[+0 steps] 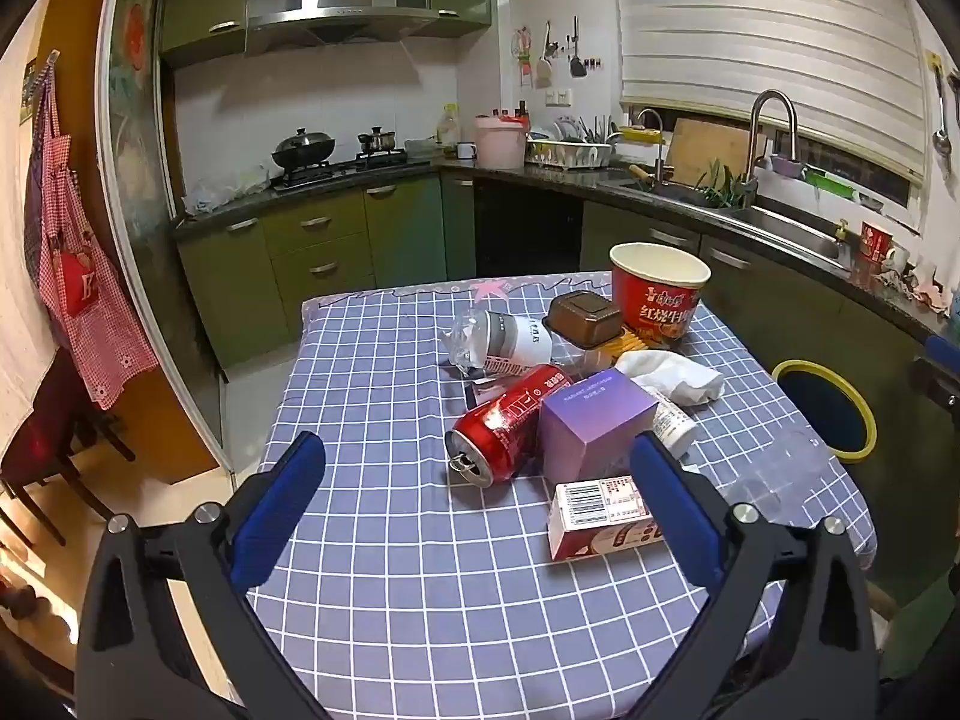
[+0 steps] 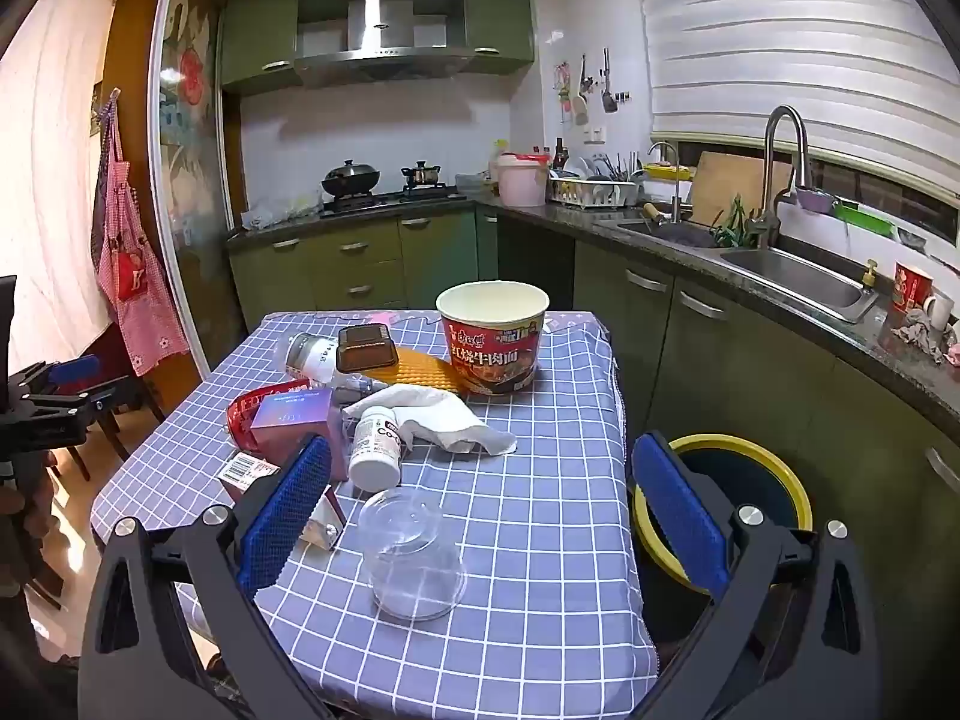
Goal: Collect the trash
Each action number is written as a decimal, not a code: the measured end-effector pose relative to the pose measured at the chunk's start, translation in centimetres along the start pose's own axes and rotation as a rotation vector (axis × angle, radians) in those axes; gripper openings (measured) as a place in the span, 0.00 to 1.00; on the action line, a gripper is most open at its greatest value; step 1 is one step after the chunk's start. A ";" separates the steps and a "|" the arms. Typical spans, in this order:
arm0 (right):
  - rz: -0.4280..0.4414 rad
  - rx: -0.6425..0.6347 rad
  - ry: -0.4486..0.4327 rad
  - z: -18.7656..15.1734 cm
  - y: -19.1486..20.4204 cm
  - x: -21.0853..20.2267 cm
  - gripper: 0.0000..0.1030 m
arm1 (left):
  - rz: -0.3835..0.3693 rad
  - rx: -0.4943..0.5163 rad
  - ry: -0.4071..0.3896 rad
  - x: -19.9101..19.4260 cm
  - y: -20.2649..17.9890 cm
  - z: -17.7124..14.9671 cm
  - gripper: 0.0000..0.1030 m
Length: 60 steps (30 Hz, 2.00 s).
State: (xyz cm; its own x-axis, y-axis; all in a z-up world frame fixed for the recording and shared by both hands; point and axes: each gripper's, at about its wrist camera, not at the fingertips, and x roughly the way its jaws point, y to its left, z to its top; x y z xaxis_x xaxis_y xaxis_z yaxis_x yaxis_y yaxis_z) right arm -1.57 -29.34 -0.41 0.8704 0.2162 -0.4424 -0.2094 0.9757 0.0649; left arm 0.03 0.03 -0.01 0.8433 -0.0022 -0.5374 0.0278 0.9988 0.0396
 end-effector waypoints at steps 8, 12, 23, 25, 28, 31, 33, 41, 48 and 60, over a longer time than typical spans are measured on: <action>0.000 0.000 0.004 0.0 0.0 0.1 0.96 | 0.001 0.008 -0.007 0.0 -0.1 0.0 0.94; -0.002 -0.002 0.008 -0.2 -0.1 0.3 0.96 | 0.003 0.008 -0.008 0.0 -0.1 0.0 0.94; -0.001 0.001 0.011 -0.1 -0.1 0.3 0.96 | 0.001 0.010 -0.008 -0.4 -0.4 0.4 0.94; -0.001 0.001 0.012 -0.1 -0.2 0.3 0.96 | 0.001 0.011 -0.010 -0.4 -0.4 0.3 0.94; -0.001 0.001 0.013 0.0 -0.2 0.3 0.96 | 0.002 0.013 -0.013 -0.4 -0.4 0.2 0.94; -0.001 0.002 0.013 -0.5 0.0 0.4 0.96 | 0.001 0.012 -0.010 -0.4 -0.3 0.3 0.94; 0.000 0.002 0.014 -0.4 0.0 0.4 0.96 | 0.000 0.012 -0.009 -0.4 -0.3 0.3 0.94; 0.000 0.004 0.015 -0.6 0.0 0.8 0.96 | -0.001 0.015 -0.007 0.0 -0.7 0.0 0.94; 0.004 0.006 0.017 -1.0 0.1 1.0 0.96 | -0.003 0.019 -0.006 0.1 -0.6 -0.3 0.94; 0.006 0.012 0.022 -1.3 0.3 1.6 0.96 | -0.007 0.022 0.002 0.4 -0.8 -0.6 0.94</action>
State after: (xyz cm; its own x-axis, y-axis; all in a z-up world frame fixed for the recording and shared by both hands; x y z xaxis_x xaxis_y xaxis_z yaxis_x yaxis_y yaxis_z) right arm -0.80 -28.69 -2.29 0.8588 0.2217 -0.4619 -0.2096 0.9747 0.0781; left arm 0.00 -0.78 -0.73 0.8420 -0.0090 -0.5395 0.0455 0.9975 0.0544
